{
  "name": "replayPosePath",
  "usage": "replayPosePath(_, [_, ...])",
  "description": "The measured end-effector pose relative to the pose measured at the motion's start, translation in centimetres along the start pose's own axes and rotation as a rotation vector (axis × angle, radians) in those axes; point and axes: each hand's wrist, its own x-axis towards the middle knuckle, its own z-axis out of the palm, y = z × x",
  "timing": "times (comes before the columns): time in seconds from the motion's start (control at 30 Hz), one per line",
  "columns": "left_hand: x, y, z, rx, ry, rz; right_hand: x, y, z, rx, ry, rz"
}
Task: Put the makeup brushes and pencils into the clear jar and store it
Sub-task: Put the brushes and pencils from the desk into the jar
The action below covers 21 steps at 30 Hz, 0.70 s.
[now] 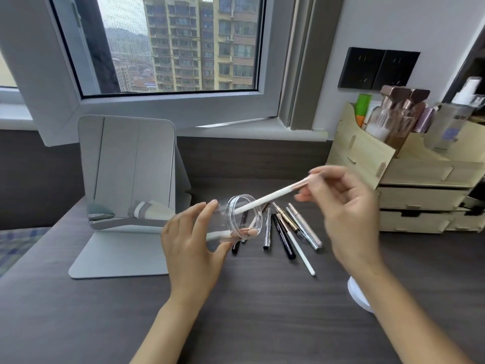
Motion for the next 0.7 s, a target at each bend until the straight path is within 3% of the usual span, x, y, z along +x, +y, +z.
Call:
replayPosePath(0.1, [0.0, 0.2, -0.1, -0.008, 0.001, 0.034, -1.7, 1.8, 1.2, -0.206, -0.121, -0.089])
replayPosePath(0.2, [-0.1, 0.1, -0.1, -0.006, -0.007, 0.038, -2.3, 3.1, 1.4, -0.539, -0.211, -0.312])
replayPosePath(0.3, [-0.1, -0.1, -0.1, 0.001, -0.009, 0.027, -1.5, 4.8, 0.2, -0.608, -0.149, -0.143])
replayPosePath(0.37, [0.0, -0.1, -0.1, -0.005, -0.008, 0.022, -0.5, 7.1, -0.6, -0.938, -0.134, 0.002])
replayPosePath(0.43, [0.0, -0.1, -0.2, -0.027, -0.015, 0.028, 0.1, 8.8, -0.8, -1.152, -0.281, 0.217])
replayPosePath(0.5, [0.0, -0.1, -0.2, -0.051, -0.020, 0.035, 0.2, 9.7, -0.6, -1.196, -0.408, 0.371])
replayPosePath(0.7, [0.0, 0.1, -0.1, -0.083, -0.025, 0.050, 0.5, 9.9, 0.4, -1.214, -0.490, 0.381])
